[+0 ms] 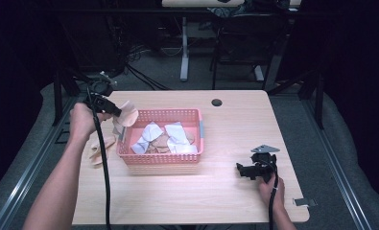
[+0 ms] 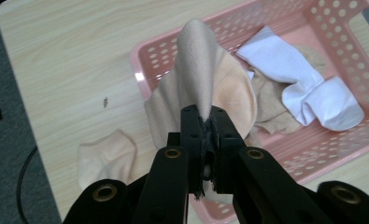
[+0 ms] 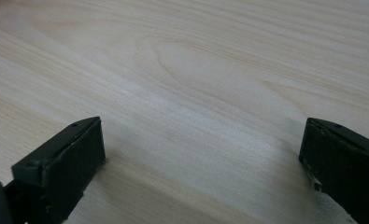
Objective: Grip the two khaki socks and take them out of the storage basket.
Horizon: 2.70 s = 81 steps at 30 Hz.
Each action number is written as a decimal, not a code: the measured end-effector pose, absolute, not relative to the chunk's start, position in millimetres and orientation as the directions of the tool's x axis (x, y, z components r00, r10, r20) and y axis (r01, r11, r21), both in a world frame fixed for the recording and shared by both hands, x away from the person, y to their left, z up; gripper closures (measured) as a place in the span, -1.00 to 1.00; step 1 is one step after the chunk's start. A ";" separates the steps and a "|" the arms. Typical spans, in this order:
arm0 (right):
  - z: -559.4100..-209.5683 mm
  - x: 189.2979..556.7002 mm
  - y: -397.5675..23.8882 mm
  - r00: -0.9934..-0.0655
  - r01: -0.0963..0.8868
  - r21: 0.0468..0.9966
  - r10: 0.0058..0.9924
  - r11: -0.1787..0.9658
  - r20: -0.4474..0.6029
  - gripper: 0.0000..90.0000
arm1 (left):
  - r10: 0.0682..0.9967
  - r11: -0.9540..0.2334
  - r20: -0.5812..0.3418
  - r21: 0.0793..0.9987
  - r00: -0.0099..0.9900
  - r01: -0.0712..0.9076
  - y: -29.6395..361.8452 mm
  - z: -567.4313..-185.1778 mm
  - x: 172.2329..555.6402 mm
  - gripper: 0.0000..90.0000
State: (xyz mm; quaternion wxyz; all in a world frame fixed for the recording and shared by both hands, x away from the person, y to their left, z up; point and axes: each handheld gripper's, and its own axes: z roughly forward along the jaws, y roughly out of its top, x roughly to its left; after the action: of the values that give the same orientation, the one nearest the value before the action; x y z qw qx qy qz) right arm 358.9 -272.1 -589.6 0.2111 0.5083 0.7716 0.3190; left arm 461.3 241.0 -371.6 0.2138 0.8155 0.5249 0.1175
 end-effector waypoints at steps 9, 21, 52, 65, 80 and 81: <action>-589.4 358.7 -272.0 -0.393 0.653 0.704 0.919 0.279 0.001 -1.00 | 0.939 -0.278 -0.048 0.478 0.340 0.833 277.3 -369.6 455.9 0.91; -589.5 358.9 -272.1 -0.395 0.650 0.707 0.919 0.280 0.000 -1.00 | 0.975 -0.180 -0.033 0.477 0.222 0.860 321.6 -380.5 449.0 0.91; -590.0 359.0 -271.7 -0.392 0.646 0.713 0.920 0.273 0.003 -1.00 | 0.989 -0.095 -0.072 0.341 0.127 0.935 323.2 -496.6 466.4 0.83; -590.1 359.0 -271.7 -0.392 0.646 0.713 0.920 0.273 0.003 -1.00 | 0.993 -0.060 -0.077 0.351 0.092 0.934 329.9 -512.3 461.9 0.57; -590.1 359.0 -271.7 -0.392 0.646 0.713 0.920 0.273 0.003 -1.00 | 0.988 -0.080 -0.088 0.426 0.129 0.901 327.8 -488.6 429.2 -0.62; -590.0 359.0 -271.6 -0.391 0.646 0.713 0.920 0.273 0.003 -1.00 | 0.988 -0.083 -0.084 0.430 0.132 0.899 327.1 -488.2 425.3 -0.63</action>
State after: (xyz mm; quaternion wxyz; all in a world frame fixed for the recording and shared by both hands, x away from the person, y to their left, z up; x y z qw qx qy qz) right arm 359.0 -271.6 -590.0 0.2120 0.5092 0.7690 0.3230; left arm 425.3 327.1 -488.2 0.1931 0.7270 0.6489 0.1147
